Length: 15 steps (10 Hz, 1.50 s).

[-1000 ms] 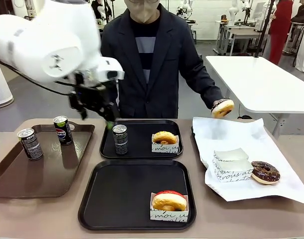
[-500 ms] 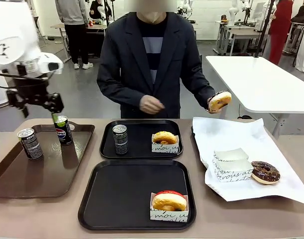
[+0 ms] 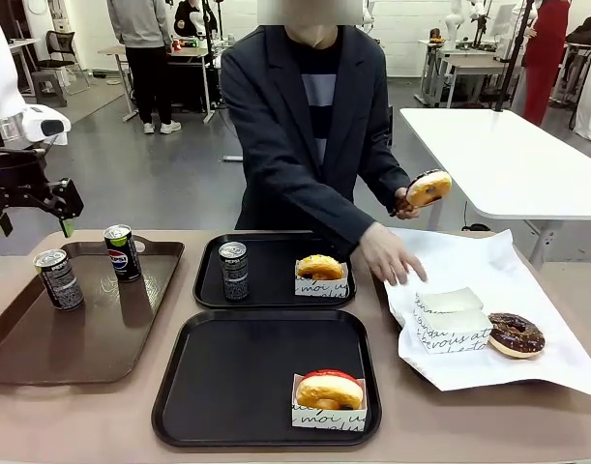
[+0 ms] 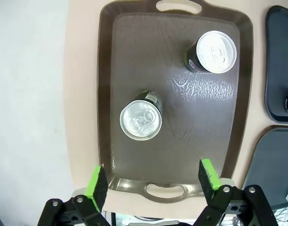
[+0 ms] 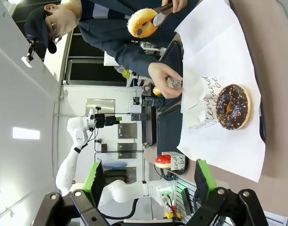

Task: Set up donuts and drinks on trays.
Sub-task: Pick up one Pepsi coke from the Handle tray and place it on the Flat Tray without a Pepsi coke.

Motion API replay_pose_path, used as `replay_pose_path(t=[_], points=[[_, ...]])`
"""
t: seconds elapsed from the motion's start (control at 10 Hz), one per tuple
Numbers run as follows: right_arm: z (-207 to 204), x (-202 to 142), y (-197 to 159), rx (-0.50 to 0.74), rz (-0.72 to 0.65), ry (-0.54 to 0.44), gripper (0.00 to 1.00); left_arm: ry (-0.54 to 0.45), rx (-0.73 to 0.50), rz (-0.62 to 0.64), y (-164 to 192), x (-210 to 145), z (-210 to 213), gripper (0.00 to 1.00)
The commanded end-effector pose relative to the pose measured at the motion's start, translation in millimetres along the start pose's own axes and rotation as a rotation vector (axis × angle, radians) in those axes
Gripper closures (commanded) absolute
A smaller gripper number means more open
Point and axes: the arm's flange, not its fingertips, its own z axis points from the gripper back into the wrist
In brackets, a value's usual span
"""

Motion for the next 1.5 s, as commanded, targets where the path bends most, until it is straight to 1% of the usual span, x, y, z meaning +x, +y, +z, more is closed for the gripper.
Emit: replay_pose_path(t=[0.0, 0.5, 0.6, 0.7, 0.8, 0.9, 1.1, 1.4], points=[[-0.5, 2.0, 0.6, 0.027, 0.017, -0.017, 0.0, 0.004, 0.013, -0.015, -4.2, 1.2, -2.5, 0.0], [-0.5, 2.0, 0.6, 0.027, 0.017, -0.017, 0.0, 0.005, 0.003, -0.009, -4.4, 0.0, -2.7, 0.0], [-0.5, 2.0, 0.6, 0.027, 0.017, -0.017, 0.0, 0.052, -0.038, 0.014, 7.8, 13.9, -14.1, 0.0], [-0.5, 2.0, 0.6, 0.027, 0.017, -0.017, 0.0, 0.068, -0.073, 0.017, 20.1, 23.3, -22.0, 0.0], [-0.5, 2.0, 0.6, 0.027, 0.017, -0.017, 0.0, 0.062, -0.104, 0.029, 28.2, 22.6, -31.8, 0.0], [-0.5, 2.0, 0.6, 0.027, 0.017, -0.017, 0.0, 0.067, -0.096, 0.015, 31.6, 23.2, -41.2, 0.0], [-0.5, 2.0, 0.6, 0.027, 0.017, -0.017, 0.0, 0.044, -0.1, -0.004, 32.5, 23.4, -53.9, 0.0], [-0.5, 2.0, 0.6, 0.027, 0.017, -0.017, 0.0, 0.066, -0.083, -0.013, 29.5, 25.2, -74.5, 0.0]])
